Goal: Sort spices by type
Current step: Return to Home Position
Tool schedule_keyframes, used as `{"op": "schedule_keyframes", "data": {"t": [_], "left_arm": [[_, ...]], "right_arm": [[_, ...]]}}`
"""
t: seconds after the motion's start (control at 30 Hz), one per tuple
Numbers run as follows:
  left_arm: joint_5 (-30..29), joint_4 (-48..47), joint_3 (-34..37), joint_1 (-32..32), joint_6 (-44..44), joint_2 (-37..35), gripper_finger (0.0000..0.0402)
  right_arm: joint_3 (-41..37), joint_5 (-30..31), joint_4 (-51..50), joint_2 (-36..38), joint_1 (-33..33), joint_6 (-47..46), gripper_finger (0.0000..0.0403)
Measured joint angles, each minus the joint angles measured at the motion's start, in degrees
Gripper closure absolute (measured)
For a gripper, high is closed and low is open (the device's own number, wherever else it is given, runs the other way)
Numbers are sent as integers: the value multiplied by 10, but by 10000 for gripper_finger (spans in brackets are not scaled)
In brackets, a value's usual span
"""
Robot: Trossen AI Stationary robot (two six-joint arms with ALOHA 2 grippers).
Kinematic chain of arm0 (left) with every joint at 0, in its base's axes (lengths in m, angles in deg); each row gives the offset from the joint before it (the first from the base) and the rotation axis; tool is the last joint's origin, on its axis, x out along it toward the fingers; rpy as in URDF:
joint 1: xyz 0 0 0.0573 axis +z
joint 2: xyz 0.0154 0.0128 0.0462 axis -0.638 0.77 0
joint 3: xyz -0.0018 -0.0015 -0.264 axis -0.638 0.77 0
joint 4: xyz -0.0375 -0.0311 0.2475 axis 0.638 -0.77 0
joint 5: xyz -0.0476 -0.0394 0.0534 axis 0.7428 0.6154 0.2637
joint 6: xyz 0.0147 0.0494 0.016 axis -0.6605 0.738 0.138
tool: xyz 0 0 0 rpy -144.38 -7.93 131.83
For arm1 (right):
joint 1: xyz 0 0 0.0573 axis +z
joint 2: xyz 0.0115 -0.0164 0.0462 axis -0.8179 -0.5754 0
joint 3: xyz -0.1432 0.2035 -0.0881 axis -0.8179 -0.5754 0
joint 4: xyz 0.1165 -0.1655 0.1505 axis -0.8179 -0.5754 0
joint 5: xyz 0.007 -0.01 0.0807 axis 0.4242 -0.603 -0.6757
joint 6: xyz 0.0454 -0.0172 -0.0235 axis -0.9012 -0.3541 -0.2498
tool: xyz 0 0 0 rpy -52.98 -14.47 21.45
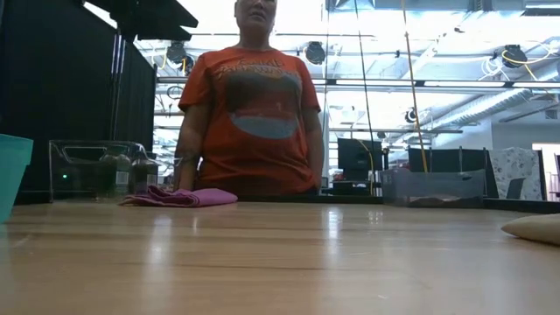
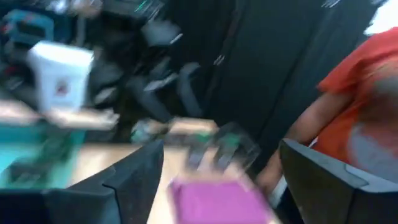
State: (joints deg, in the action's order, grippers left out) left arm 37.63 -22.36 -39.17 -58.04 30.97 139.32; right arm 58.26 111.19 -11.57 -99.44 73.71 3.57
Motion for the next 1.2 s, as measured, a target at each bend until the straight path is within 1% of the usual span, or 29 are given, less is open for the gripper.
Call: {"op": "schedule_keyframes", "data": {"t": [0.03, 0.1, 0.17, 0.2, 0.3, 0.4, 0.47, 0.53, 0.57, 0.63, 0.7, 0.8, 0.9, 1.03, 1.1, 1.2], "left_arm": [[-4, 7, 0, 1, 9, 0, 151], [-14, 33, 0, 5, 30, -1, 151], [-16, 54, 0, 6, 52, -1, 151], [-16, 60, 0, 5, 58, -1, 151], [-16, 60, 0, 5, 70, -1, 151], [-11, 54, 0, 3, 70, -1, 151], [-8, 55, 0, -3, 73, -1, 151], [-8, 54, 0, -7, 72, -1, 151], [-6, 54, 0, -12, 70, -1, 151], [-4, 53, 0, -20, 68, -1, 151], [-3, 55, 0, -28, 68, 1, 151], [-1, 60, 0, -31, 68, 1, 151], [-1, 98, 0, -24, 72, 4, 151], [6, 200, 0, 3, 130, 31, 151], [17, 228, 0, 12, 155, 47, 151], [7, 224, 0, 11, 159, 54, 151]], "right_arm": [[0, 1, 26, 0, -12, 19, 105], [1, 22, 80, 2, -37, 71, 124], [1, 40, 104, 17, -55, 133, 152], [0, 32, 106, 28, -60, 152, 170], [-6, -46, 106, 68, -69, 162, 234], [-44, -120, 109, 105, -69, 156, 302], [-85, -131, 144, 124, -69, 147, 345], [-133, -145, 213, 145, -69, 149, 382], [-156, -148, 248, 155, -68, 151, 392], [-195, -157, 304, 171, -68, 142, 395], [-225, -159, 321, 181, -70, 118, 391], [-245, -162, 327, 188, -78, 89, 397], [-245, -215, 343, 182, -100, 67, 401], [-245, -292, 369, 175, -142, 49, 402], [-245, -304, 369, 185, -154, 53, 402], [-245, -308, 354, 214, -150, 87, 402]]}}
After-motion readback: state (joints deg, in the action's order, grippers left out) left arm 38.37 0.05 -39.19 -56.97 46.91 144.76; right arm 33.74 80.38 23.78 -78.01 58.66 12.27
